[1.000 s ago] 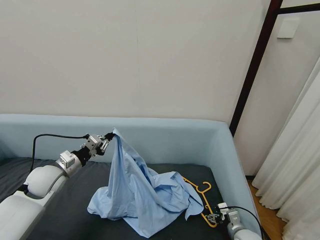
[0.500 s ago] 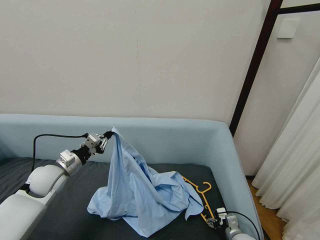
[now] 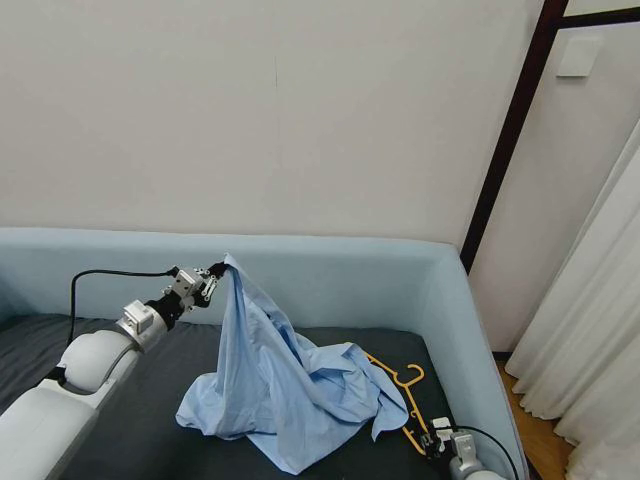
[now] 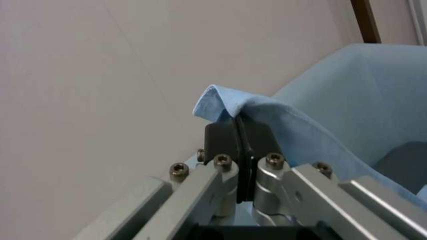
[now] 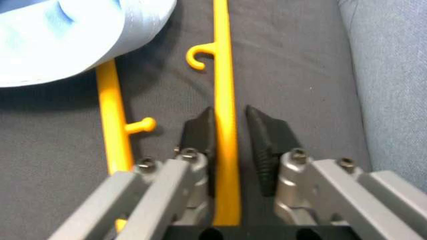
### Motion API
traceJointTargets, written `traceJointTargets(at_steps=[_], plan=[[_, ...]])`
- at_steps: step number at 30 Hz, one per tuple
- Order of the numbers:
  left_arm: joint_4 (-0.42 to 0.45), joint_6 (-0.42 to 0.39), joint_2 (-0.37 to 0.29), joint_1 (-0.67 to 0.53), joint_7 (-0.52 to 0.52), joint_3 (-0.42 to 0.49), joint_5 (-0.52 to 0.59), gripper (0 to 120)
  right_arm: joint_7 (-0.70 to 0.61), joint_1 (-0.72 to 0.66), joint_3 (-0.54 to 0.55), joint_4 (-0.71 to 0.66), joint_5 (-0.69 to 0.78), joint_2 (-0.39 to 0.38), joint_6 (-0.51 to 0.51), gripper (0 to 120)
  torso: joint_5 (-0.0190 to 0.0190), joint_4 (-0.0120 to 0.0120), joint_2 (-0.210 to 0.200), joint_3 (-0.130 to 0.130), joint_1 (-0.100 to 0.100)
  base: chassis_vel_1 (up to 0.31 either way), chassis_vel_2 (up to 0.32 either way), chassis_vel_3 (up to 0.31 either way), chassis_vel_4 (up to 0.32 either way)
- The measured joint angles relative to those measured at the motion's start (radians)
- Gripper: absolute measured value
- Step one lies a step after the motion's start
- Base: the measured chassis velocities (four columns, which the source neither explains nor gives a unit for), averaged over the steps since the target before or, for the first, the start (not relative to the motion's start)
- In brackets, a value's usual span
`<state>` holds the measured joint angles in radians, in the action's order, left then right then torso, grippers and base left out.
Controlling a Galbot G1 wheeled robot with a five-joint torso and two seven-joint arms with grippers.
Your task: Pick up the clothes from the sofa and hang them on the clothes hanger.
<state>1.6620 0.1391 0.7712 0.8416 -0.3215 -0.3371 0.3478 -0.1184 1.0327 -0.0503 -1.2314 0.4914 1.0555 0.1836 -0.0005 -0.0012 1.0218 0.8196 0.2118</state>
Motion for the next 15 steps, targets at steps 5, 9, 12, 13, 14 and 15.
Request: traceJointTargets(at_steps=[5,9,12,13,14,15], plan=[[0.000,0.000,0.000,-0.003,0.000,0.003,0.000,0,-0.017,-0.002,0.000,0.003,-0.011,-0.008,-0.005,6,-0.0001,-0.0002,0.000,0.000,0.000,0.000,0.000,0.000,0.000],[-0.011,0.002,0.000,-0.017,0.000,0.010,0.000,0,-0.053,-0.013,-0.013,-0.021,-0.001,-0.022,-0.049,6,-0.0004,-0.0005,0.000,0.000,0.000,0.000,0.000,0.000,0.000],[-0.016,0.003,0.003,-0.023,-0.001,0.013,0.002,0,-0.054,-0.014,-0.030,-0.062,0.003,-0.032,-0.087,6,0.0003,-0.0003,0.000,0.000,0.000,0.000,0.000,0.000,0.000],[-0.016,0.003,0.005,-0.025,-0.002,0.015,0.006,0,-0.049,-0.014,-0.046,-0.093,0.006,-0.037,-0.113,6,0.0003,-0.0003,0.000,0.000,0.000,0.000,0.000,0.000,0.000],[-0.016,0.003,0.005,-0.025,-0.002,0.015,0.006,0,-0.049,-0.014,-0.046,-0.093,0.006,-0.037,-0.113,6,0.0003,-0.0003,0.000,0.000,0.000,0.000,0.000,0.000,0.000],[-0.014,0.003,0.009,-0.028,-0.002,0.018,0.014,0,-0.044,-0.017,-0.066,-0.134,0.014,-0.045,-0.151,6,-0.0003,-0.0002,0.000,0.000,0.000,0.000,0.000,0.000,0.000]])
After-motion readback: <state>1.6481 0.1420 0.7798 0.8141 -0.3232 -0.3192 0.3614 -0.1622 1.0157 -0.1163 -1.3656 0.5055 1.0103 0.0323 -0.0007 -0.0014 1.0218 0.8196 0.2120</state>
